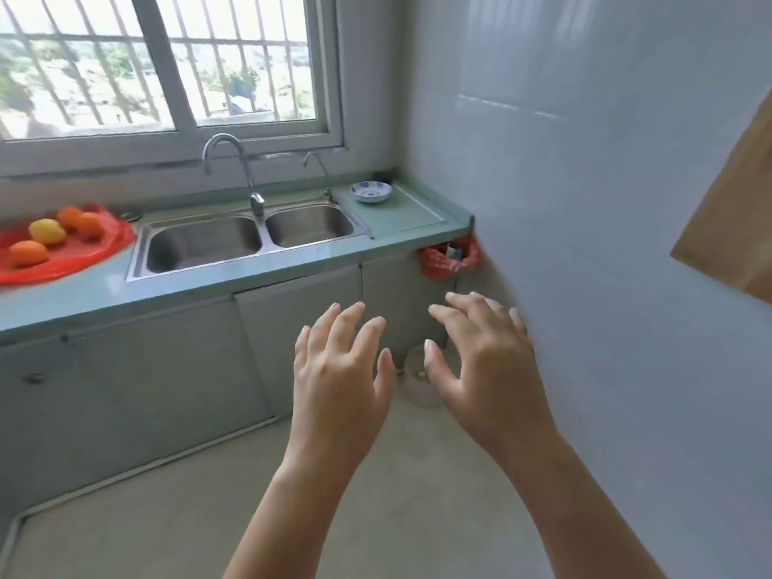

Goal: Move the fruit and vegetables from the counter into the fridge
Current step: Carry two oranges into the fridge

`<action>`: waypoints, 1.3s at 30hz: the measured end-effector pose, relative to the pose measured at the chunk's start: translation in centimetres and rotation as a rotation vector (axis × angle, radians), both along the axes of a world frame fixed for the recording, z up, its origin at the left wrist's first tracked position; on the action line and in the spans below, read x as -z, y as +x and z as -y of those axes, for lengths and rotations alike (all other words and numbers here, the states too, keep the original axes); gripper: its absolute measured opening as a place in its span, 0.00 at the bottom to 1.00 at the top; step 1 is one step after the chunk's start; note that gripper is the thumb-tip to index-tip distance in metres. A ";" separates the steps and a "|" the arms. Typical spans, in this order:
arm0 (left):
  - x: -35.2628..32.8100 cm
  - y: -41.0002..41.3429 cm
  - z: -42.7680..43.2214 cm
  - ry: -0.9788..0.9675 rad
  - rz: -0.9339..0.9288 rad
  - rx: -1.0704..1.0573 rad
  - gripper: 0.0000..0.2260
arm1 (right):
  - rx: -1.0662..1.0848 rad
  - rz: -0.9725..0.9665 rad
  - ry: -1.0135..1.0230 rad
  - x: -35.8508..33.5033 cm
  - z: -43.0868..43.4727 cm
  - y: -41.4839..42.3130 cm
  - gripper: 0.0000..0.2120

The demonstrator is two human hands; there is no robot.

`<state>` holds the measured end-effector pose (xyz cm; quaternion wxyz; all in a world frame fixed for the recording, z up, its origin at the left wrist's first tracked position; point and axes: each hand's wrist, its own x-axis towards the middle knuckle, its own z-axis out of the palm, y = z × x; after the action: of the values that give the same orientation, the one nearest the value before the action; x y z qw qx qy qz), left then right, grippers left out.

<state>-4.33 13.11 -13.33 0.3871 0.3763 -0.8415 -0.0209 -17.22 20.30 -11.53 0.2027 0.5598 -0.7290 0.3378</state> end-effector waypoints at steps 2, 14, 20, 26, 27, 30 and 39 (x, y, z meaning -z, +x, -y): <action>0.6 1.6 2.5 0.000 -0.002 -0.084 0.17 | -0.076 -0.001 0.005 0.4 3.8 1.2 0.20; -0.1 4.8 19.7 -0.020 0.040 -0.434 0.18 | -0.407 0.048 0.027 0.9 25.9 3.0 0.21; 0.6 7.5 25.5 0.053 -0.007 -0.544 0.17 | -0.574 0.074 0.058 1.7 34.7 5.9 0.21; 2.4 13.2 31.2 0.115 -0.026 -0.667 0.18 | -0.693 0.082 0.097 3.3 42.2 11.4 0.18; 2.7 14.4 32.4 0.122 -0.035 -0.678 0.18 | -0.705 0.084 0.101 3.7 43.6 12.5 0.17; 3.5 18.2 36.4 0.147 -0.066 -0.704 0.18 | -0.727 0.082 0.104 4.3 48.1 16.1 0.16; 3.7 32.4 48.7 0.208 -0.093 -0.739 0.16 | -0.777 0.064 0.153 3.9 61.3 30.5 0.17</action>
<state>28.10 -35.60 -17.02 0.3661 0.6902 -0.6240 0.0179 13.28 -40.98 -15.40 -0.0055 0.7966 -0.4917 0.3516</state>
